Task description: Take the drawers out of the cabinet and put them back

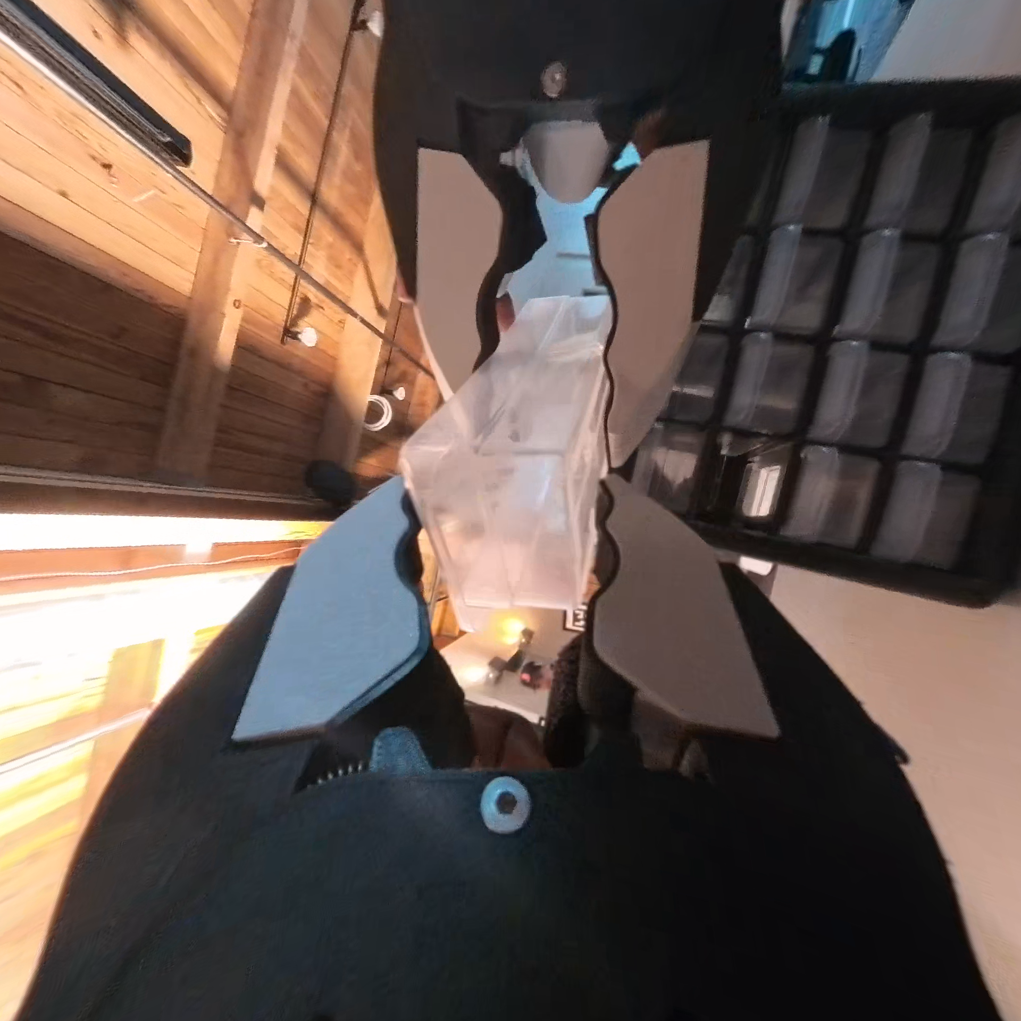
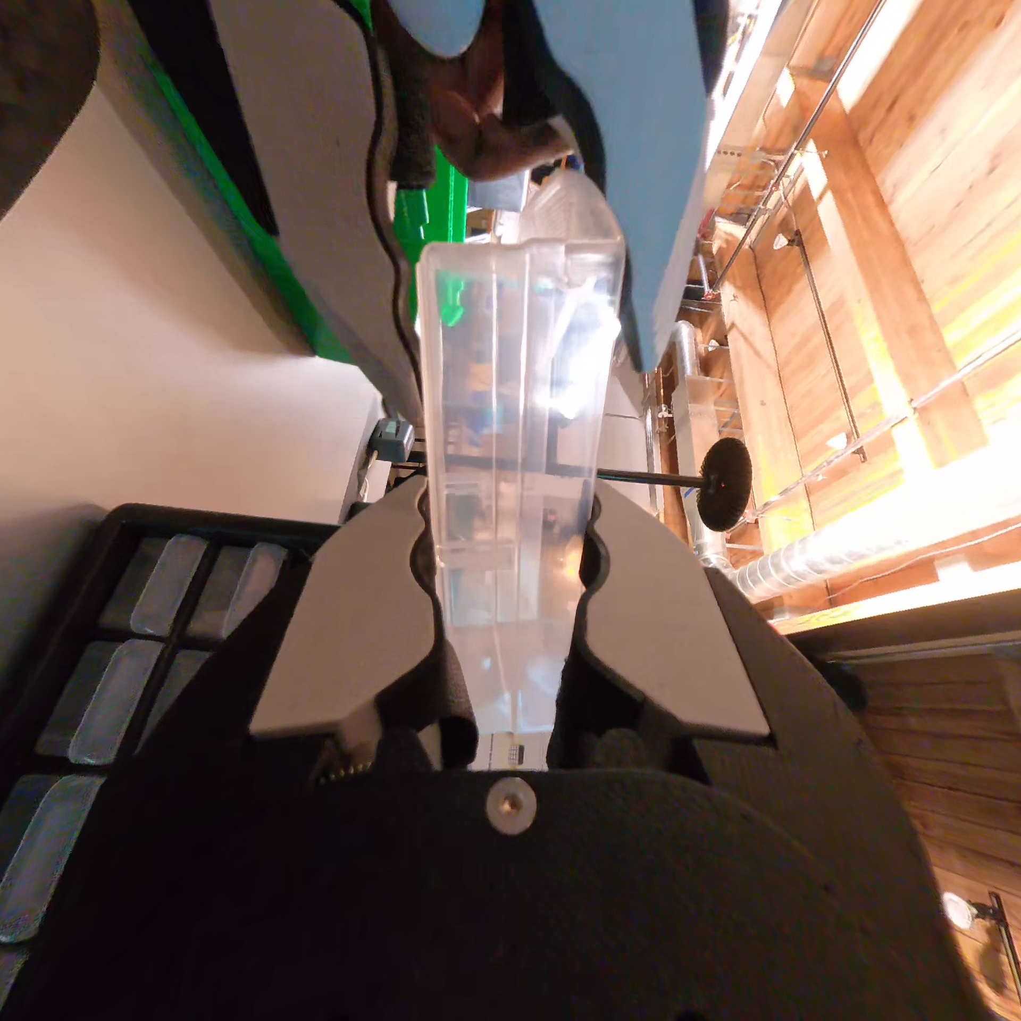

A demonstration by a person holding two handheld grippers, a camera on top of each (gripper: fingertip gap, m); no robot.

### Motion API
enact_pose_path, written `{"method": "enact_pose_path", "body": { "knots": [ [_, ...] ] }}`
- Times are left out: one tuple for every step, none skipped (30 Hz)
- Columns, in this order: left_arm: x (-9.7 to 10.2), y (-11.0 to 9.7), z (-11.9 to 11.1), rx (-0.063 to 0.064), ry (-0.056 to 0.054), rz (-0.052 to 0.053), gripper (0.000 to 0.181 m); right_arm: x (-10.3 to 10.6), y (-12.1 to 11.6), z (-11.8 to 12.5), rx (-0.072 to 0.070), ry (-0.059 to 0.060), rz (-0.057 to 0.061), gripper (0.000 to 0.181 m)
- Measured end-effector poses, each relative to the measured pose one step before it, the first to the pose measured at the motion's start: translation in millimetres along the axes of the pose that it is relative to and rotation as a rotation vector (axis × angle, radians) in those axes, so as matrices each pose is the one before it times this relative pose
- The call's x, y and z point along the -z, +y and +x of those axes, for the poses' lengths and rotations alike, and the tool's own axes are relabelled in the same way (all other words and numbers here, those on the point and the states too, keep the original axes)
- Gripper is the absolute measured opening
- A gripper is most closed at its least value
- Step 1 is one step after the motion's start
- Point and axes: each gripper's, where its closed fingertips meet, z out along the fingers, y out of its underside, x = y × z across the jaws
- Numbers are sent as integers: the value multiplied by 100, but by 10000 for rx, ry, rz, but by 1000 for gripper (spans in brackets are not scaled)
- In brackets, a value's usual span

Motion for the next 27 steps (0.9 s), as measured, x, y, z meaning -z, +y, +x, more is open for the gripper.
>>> {"method": "enact_pose_path", "body": {
  "knots": [
    [-57, -4, 35, -103, 20, -31, 59, 3, -16, 60, -35, 71, -3, 50],
    [-50, -65, -29, 12, -2, 4, 59, 14, 61, 40, -36, 39, -7, 50],
    [-20, -97, 46, -9, 46, 21, 58, 37, 32, 10, -32, 16, 31, 51],
    [-30, -81, 62, -33, 63, -6, 57, 30, 40, -47, 8, 2, 12, 50],
    [-43, -40, 68, 41, 73, -46, 56, 26, 72, 14, 66, 62, -25, 51],
    [-27, -60, 139, 115, 133, -34, 54, 29, 135, 20, 88, 78, -69, 51],
    [-4, -101, 91, 92, 103, -3, 53, 41, 102, 2, 27, 53, -31, 51],
    [3, -100, 54, 84, 95, -7, 52, 75, -11, -31, -80, 3, 74, 51],
    [-1, -92, 86, 94, 130, -6, 52, 73, -33, -77, -109, -31, 107, 51],
    [8, -71, 45, 47, 107, -22, 52, 67, -29, -90, -128, -48, 88, 52],
    [0, -11, -37, -35, 19, -48, 52, 47, -33, -16, -160, 2, 76, 52],
    [-14, 51, -81, -106, -35, -68, 52, 50, -75, 41, -169, 18, 86, 51],
    [-21, 82, -57, -123, -46, -66, 52, 8, -65, 9, -134, -12, 60, 51],
    [-47, 62, 3, -86, -18, -60, 52, -38, 2, -66, -36, -47, -31, 49],
    [-61, 77, 36, -61, -32, -55, 53, -68, 82, -123, 40, -74, -116, 48],
    [-48, 35, 7, -85, -96, -15, 53, -74, 99, -100, -13, -73, -106, 48],
    [-12, -6, -51, -105, -154, 39, 54, -64, 100, -85, -102, -88, -60, 48],
    [-1, -18, -122, -109, -207, 31, 56, -61, 73, -51, -219, -88, -1, 47],
    [-31, -40, -107, -89, -163, 7, 57, -44, 92, -13, -244, -62, 19, 47],
    [-66, -50, -52, -37, -81, -16, 59, -7, 91, -9, -184, -24, 18, 47],
    [-106, -80, 20, -9, 11, -23, 59, 33, 23, -4, -56, 27, 52, 47],
    [-135, -136, 43, -22, 49, -4, 60, 50, 30, -32, 37, 47, 35, 47],
    [-143, -179, 54, -30, 40, 22, 60, 52, 20, -49, 46, 39, 4, 47],
    [-169, -181, -2, -15, -16, 30, 61, 76, 38, -15, 16, 35, -12, 47],
    [-182, -90, -29, -12, -32, 0, 61, 95, 158, 75, 2, 56, -76, 47],
    [-187, -137, -39, 19, -34, 36, 61, 148, 184, 92, -6, 35, -66, 47],
    [-185, -150, -74, 32, -57, 54, 61, 169, 151, 114, 0, 49, -40, 47]
  ]
}}
